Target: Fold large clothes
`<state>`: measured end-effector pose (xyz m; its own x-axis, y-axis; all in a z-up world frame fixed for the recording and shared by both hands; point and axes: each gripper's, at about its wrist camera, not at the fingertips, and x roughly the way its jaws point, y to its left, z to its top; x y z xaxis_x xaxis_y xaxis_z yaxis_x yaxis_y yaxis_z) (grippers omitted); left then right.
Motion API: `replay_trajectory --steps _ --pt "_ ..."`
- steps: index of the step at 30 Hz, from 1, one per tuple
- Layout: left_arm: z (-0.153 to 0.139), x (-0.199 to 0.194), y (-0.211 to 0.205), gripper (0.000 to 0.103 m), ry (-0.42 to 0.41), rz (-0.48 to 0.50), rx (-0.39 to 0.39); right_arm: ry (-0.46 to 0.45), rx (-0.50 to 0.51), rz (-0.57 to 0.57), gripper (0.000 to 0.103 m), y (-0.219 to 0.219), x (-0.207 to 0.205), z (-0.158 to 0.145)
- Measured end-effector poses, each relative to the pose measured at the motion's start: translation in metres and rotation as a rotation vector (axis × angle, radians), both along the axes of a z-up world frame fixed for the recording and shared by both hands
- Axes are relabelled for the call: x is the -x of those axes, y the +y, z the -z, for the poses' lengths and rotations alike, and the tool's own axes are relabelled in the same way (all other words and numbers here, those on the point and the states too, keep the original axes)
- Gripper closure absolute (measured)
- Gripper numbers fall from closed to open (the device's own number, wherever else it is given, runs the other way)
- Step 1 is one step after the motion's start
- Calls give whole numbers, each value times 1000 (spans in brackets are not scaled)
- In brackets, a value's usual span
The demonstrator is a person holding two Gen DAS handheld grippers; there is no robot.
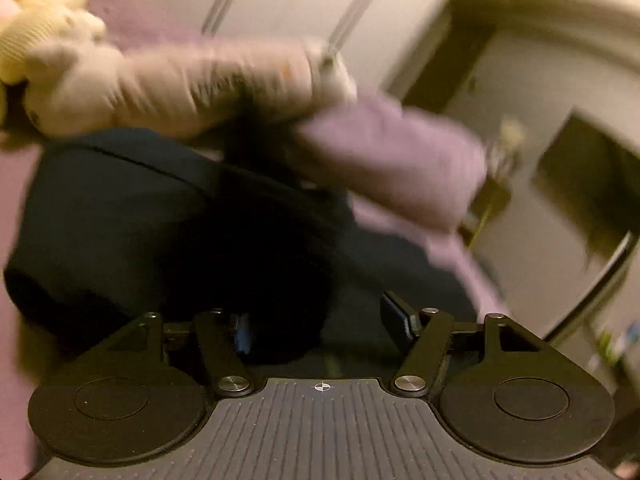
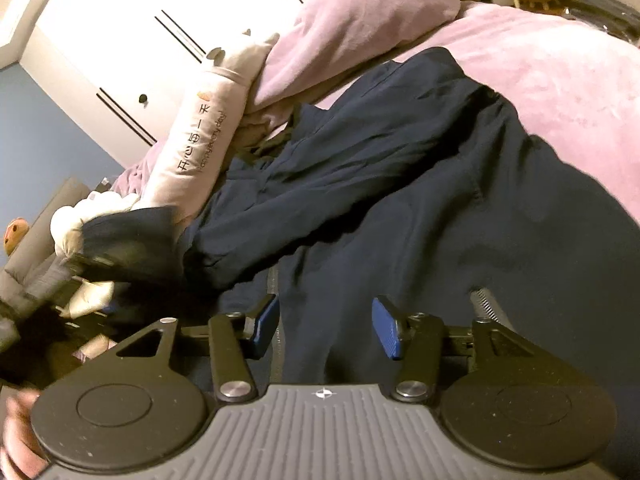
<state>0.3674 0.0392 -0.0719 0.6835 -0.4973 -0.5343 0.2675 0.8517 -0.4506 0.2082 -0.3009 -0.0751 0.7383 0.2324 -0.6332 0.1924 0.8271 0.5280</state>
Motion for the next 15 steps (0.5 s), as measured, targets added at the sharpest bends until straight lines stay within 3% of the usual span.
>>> replay_trajectory --steps 3,7,8,12,15 --pt "31 4 -16 35 100 -23 -105 23 -40 -22 50 -12 -9 3" --pt "36 23 11 29 74 -108 -161 36 -119 -54 50 -14 -29 14" --pt "35 24 22 24 67 -140 -159 42 -148 -59 50 -13 -38 18" --pt "37 25 64 24 125 -278 -123 68 -306 -86 50 4 -78 37" --pt "49 18 85 26 184 -309 -39 118 -383 -63 50 18 -103 56"
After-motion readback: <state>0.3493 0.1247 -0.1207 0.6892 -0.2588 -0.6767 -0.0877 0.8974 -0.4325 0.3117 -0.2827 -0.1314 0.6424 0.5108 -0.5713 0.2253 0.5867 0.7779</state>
